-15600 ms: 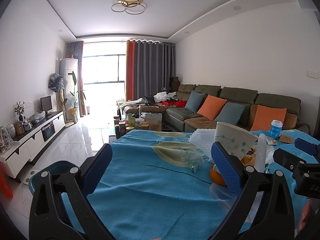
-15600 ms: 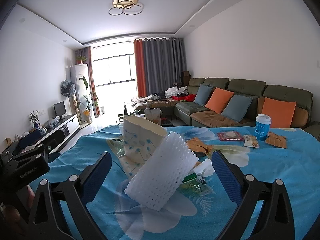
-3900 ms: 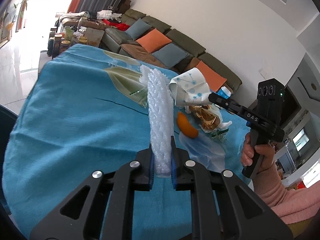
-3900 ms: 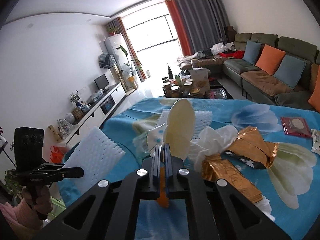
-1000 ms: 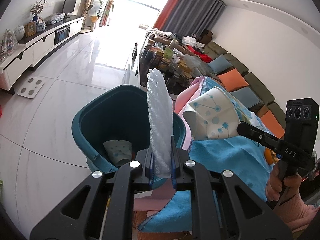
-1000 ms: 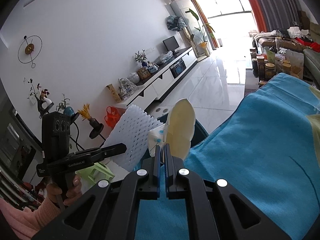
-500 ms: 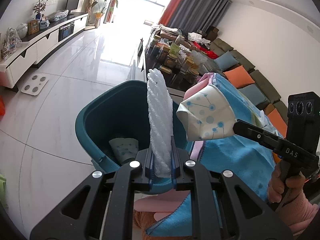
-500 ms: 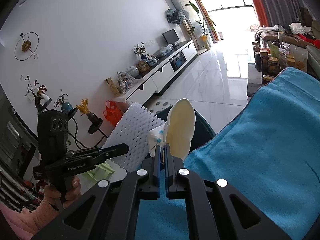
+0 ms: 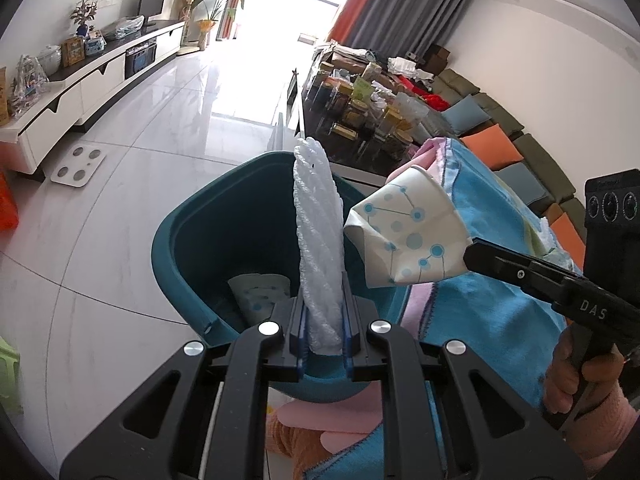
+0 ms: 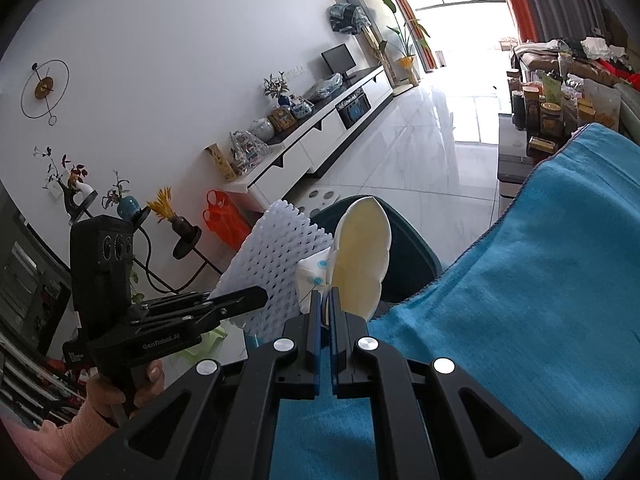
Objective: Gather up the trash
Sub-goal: 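Open the left tool and right tool to drop both items into the bin, then swing both tools back over the table toward the trash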
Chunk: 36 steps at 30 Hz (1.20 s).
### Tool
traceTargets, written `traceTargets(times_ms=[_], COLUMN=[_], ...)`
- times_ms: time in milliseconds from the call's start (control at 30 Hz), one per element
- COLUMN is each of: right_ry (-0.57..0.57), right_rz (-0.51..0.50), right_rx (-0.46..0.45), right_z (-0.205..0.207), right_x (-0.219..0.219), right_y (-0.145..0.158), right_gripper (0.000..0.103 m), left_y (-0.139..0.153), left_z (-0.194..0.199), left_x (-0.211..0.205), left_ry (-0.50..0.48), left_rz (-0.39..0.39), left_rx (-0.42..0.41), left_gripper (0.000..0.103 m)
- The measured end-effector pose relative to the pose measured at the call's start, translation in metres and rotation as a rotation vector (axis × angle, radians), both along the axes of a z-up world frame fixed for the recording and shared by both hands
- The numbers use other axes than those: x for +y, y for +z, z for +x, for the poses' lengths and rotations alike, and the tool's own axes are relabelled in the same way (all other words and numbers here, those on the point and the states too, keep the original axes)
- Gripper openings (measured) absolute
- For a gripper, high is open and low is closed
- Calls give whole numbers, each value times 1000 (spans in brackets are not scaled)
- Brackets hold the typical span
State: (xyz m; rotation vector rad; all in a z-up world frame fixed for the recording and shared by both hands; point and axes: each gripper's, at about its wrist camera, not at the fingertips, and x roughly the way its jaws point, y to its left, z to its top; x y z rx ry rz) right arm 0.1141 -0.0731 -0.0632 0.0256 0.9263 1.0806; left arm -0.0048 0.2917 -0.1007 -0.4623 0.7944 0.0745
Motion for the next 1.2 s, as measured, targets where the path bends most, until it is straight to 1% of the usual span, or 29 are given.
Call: traceTargets(times_ms=[133, 233, 267, 300, 333, 433, 567, 667, 700, 767, 833, 933, 1033, 1133, 1200], right_ry=[7, 24, 25, 22, 20, 5, -5, -9, -11, -12, -14, -15, -28, -57, -78], right_rz=[-14, -27, -36, -43, -47, -38, -34, -31, -31, -28, -23, -16, -8, 2, 9], right_rx=[10, 32, 39, 43, 52, 64, 60, 47, 40, 28, 9, -26, -60, -93, -111], right_z=[2, 5, 5, 6, 6, 8, 8, 5, 4, 3, -1, -8, -14, -19, -21], right_x=[10, 19, 22, 24, 25, 23, 16, 10, 7, 0, -7, -21, -40, -62, -77], right_y=[-2, -6, -7, -8, -10, -9, -7, -5, -4, -2, 2, 9, 17, 25, 29], right_gripper=[3, 6, 7, 7, 8, 14, 14, 14, 15, 21, 22, 23, 26, 33, 33], left_y=[-3, -4, -6, -8, -10, -17, -25, -23, -20, -15, -6, 9, 26, 42, 51], left_z=[8, 9, 11, 14, 16, 22, 27, 25, 23, 18, 14, 5, -4, -10, -12], left_x=[-4, -5, -5, -5, -4, -2, -2, -5, -7, -9, -16, -28, -46, -69, -86], left_ry=[4, 6, 8, 10, 17, 29, 50, 51, 48, 44, 34, 8, -27, -65, -108], left_rz=[3, 0, 2, 1, 0, -10, -24, -22, -17, -6, 6, 28, 62, 91, 105], left_rx=[8, 10, 12, 15, 17, 29, 39, 24, 14, -3, -28, -73, -125, -178, -209], left_gripper=[13, 14, 20, 25, 33, 44, 46, 46, 46, 48, 53, 56, 65, 76, 77])
